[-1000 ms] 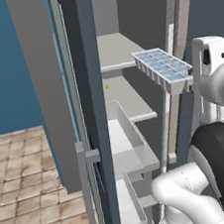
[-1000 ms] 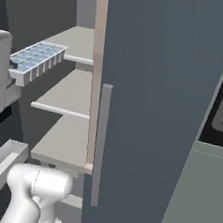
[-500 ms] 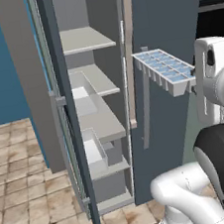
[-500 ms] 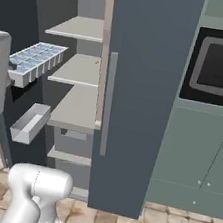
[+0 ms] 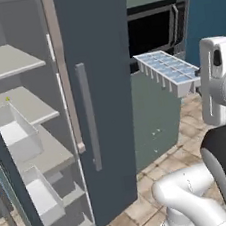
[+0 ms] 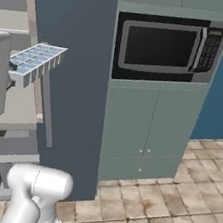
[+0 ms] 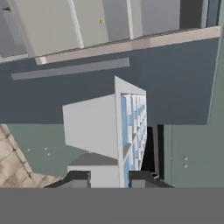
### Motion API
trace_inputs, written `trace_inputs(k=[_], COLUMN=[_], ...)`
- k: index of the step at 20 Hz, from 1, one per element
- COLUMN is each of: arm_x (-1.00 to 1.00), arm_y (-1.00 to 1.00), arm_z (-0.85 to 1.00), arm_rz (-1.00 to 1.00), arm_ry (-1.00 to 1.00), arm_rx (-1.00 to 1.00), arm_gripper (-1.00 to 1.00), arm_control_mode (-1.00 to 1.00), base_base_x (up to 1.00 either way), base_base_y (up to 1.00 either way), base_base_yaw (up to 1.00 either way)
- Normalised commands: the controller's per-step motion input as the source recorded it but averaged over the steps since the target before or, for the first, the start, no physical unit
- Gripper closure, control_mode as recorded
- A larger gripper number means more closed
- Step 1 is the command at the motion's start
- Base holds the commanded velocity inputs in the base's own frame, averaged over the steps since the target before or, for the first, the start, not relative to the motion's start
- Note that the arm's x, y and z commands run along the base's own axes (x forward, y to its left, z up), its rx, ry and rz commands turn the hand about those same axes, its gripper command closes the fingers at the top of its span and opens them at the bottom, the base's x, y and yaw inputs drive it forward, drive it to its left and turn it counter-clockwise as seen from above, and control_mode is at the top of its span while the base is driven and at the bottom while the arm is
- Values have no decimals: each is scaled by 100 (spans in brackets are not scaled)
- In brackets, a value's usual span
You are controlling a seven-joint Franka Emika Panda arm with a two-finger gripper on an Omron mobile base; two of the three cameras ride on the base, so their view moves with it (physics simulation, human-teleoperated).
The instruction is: Open the freezer door, pick up the ice cube tray from the freezer, and place it on the dining counter.
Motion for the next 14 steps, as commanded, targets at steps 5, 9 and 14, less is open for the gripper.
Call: trace_inputs(k=[5,9,14], arm_x=[0,0,0], arm_y=[0,0,0], arm_z=[0,0,0], arm_rz=[0,0,0], arm_ry=[0,0,0], arm_rx=[0,0,0], arm_gripper=[100,100,100], arm_control_mode=[100,100,100], base_base_x=[-5,-1,0], base_base_y=[0,0,8], base_base_yaw=[-100,-100,-99])
